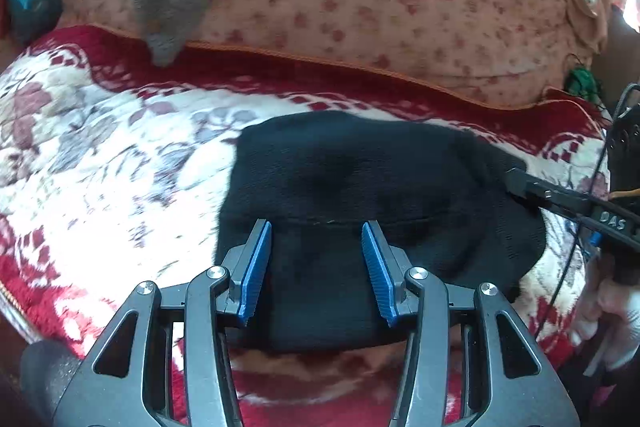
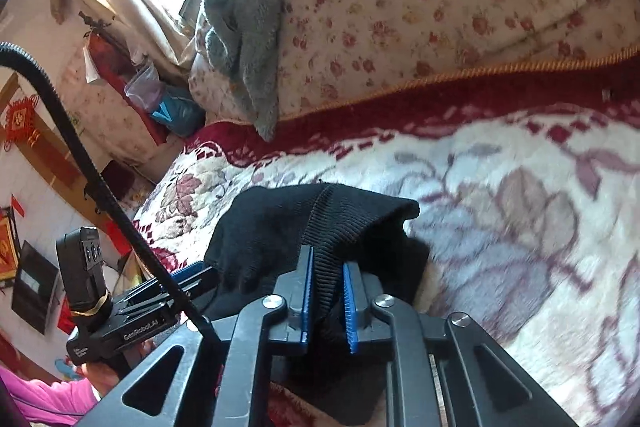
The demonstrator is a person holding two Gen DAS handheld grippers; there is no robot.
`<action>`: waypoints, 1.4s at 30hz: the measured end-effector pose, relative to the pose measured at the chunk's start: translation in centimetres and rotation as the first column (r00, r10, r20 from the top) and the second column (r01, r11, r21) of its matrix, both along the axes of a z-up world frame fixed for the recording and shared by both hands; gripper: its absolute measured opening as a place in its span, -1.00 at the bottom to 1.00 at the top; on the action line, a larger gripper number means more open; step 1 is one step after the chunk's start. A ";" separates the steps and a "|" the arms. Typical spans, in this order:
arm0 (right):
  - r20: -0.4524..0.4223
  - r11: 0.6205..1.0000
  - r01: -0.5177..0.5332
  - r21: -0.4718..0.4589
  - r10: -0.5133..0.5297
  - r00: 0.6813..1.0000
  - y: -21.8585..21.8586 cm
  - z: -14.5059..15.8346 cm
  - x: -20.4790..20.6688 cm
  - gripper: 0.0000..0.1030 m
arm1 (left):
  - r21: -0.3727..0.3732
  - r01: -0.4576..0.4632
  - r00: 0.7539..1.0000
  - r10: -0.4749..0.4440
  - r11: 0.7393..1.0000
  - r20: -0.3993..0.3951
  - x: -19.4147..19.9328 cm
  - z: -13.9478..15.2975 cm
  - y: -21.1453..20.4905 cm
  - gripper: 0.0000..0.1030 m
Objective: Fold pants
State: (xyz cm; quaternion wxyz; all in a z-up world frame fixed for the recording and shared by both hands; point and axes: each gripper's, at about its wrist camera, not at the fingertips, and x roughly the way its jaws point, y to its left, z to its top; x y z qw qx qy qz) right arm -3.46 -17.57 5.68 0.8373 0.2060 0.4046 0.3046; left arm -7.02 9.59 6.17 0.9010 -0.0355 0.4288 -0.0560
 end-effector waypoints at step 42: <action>-0.078 0.990 0.134 -0.048 -0.137 0.987 -0.7 0.8 -3.8 0.34 | -0.120 -0.115 0.993 0.111 0.986 -0.037 -0.8 0.6 6.4 0.01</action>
